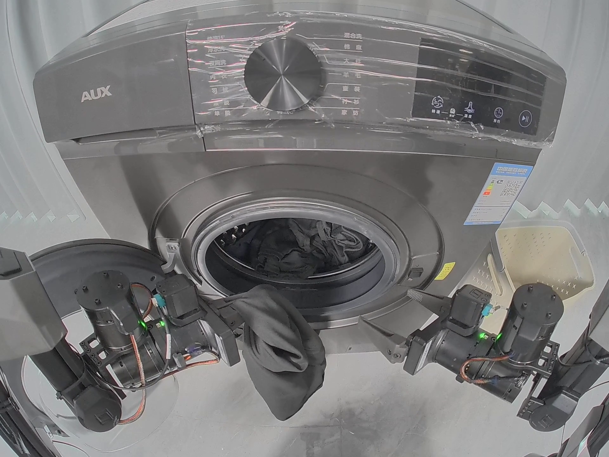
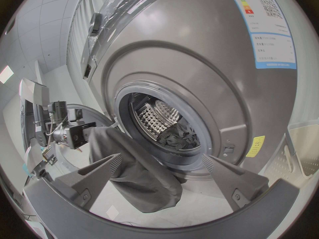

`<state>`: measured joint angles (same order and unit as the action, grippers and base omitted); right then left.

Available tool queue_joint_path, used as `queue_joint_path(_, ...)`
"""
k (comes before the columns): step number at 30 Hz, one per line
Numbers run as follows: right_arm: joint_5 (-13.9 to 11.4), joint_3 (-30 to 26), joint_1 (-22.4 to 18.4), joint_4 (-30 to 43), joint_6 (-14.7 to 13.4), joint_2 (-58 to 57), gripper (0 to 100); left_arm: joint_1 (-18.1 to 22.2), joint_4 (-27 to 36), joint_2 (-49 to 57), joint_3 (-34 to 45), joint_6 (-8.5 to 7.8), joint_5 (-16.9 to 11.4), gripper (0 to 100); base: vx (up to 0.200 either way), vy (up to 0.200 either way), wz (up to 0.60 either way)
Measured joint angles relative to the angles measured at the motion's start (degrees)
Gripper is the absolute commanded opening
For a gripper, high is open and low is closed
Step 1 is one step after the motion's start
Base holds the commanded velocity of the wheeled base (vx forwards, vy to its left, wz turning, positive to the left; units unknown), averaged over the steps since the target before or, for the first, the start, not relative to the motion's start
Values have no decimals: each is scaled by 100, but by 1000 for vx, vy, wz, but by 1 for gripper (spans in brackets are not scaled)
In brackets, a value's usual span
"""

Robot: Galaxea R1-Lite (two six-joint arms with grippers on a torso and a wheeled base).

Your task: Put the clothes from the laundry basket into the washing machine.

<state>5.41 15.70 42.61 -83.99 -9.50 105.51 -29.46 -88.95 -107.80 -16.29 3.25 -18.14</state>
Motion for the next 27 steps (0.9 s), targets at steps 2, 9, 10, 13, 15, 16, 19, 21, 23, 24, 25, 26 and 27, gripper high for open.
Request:
queue_joint_path(2, 0, -20, 99, -4, 0, -38, 100, -24, 5, -20, -2, -24, 66, 0, 0, 0, 0)
queue_joint_path(9, 5, -121, 286, 0, -2, -118, 100, -369, 6, -210, -344, -20, 484, 0, 0, 0, 0)
queue_joint_path(10, 5, -127, 301, -1, -2, -124, 100, -391, 9, -262, -402, -15, 490, 0, 0, 0, 0)
queue_joint_path(13, 5, -146, 332, -4, -13, -132, 100, -460, 9, -455, -610, -6, 519, 0, 0, 0, 0)
queue_joint_path(15, 2, -151, 354, -1, -22, -132, 100, -473, 9, -625, -756, 0, 542, 0, 0, 0, 0)
queue_joint_path(16, 5, -151, 362, -4, -24, -132, 100, -479, 6, -725, -833, 5, 553, 0, 0, 0, 0)
queue_joint_path(19, 5, -156, 380, -4, -32, -133, 100, -496, 9, -1009, -1091, 13, 567, 0, 0, 0, 0)
queue_joint_path(21, 5, -157, 384, -4, -33, -135, 100, -485, 5, -1221, -1334, 22, 577, 0, 0, 0, 0)
queue_joint_path(23, 5, -160, 389, -6, -33, -135, 100, -473, 5, -1412, -1579, 46, 596, 0, 0, 0, 0)
queue_joint_path(24, 5, -160, 391, -6, -33, -135, 100, -463, 5, -1513, -1707, 68, 613, 0, 0, 0, 0)
queue_joint_path(25, 2, -160, 394, -6, -33, -135, 100, -452, 6, -1596, -1821, 88, 640, 0, 0, 0, 0)
queue_joint_path(26, 2, -160, 394, -6, -35, -135, 100, -449, 6, -1690, -1963, 115, 679, 0, 0, 0, 0)
queue_joint_path(27, 5, -160, 395, -6, -38, -135, 100, -441, 6, -1781, -2108, 143, 714, 0, 0, 0, 0)
